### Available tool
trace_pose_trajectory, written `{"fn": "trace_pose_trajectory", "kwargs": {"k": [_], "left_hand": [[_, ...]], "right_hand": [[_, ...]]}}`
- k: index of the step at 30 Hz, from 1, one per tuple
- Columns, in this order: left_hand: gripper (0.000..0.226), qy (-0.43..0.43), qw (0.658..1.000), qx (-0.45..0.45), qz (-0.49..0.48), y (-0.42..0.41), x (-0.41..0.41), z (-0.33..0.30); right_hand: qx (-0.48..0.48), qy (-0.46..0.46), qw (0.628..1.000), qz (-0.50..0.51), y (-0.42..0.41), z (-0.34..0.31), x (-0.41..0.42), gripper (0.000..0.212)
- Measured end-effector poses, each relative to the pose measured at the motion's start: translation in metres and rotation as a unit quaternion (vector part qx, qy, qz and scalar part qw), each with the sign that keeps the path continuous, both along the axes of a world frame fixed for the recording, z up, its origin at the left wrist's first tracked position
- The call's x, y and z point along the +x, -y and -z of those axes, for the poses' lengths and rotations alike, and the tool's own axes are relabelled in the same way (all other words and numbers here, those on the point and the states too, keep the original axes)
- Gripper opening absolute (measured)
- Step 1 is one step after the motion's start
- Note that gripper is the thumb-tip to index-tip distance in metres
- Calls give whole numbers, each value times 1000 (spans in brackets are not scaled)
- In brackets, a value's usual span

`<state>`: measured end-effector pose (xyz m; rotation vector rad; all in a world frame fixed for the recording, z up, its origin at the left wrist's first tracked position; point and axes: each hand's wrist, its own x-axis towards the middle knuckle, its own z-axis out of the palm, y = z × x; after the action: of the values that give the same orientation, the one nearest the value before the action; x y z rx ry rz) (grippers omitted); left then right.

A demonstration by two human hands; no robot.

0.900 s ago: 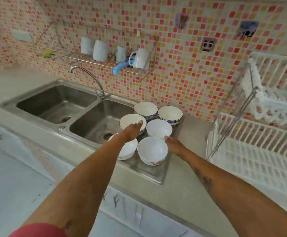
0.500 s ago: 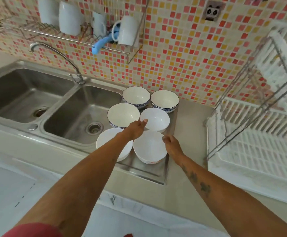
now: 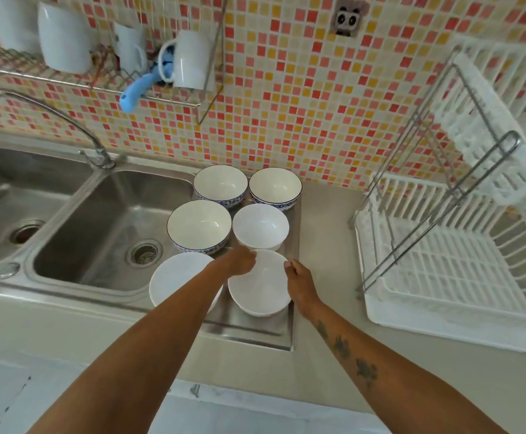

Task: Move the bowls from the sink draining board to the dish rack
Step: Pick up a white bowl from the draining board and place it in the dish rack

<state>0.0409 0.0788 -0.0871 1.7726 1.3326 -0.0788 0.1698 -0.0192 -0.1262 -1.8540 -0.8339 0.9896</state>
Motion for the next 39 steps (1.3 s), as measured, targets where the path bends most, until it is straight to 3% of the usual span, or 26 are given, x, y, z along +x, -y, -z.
{"fn": "trace_pose_trajectory", "kwargs": {"k": [6, 10, 13, 17, 19, 21, 23, 26, 30, 36, 39], "left_hand": [[28, -46, 997, 46, 33, 6, 2, -8], [44, -17, 999, 38, 25, 1, 9, -52], [43, 55, 997, 46, -3, -6, 15, -113], [20, 218, 974, 58, -7, 1, 24, -211], [24, 258, 963, 78, 6, 9, 38, -257], [43, 277, 956, 95, 18, 22, 59, -295], [48, 309, 947, 80, 38, 43, 80, -327], [36, 372, 919, 35, 129, 75, 117, -361], [34, 392, 899, 7, 194, 108, 179, -392], [36, 400, 880, -80, 245, 133, 265, -397], [53, 371, 887, -118, 247, 134, 298, -392]], "right_hand": [[15, -4, 1000, 19, 2, -13, 1, 25], [54, -6, 997, 48, -2, -57, 4, 37], [96, 20, 994, 51, -8, -114, 7, 30], [209, 81, 973, 59, -1, -207, 23, 31], [268, 129, 952, 67, 12, -254, 36, 32], [309, 174, 932, 78, 30, -297, 52, 34], [334, 218, 912, 94, 51, -333, 72, 36], [356, 264, 889, 113, 88, -375, 111, 36], [361, 324, 862, 147, 135, -409, 166, 31], [362, 369, 838, 175, 180, -417, 249, 23], [373, 422, 809, 169, 191, -409, 287, 21]]}}
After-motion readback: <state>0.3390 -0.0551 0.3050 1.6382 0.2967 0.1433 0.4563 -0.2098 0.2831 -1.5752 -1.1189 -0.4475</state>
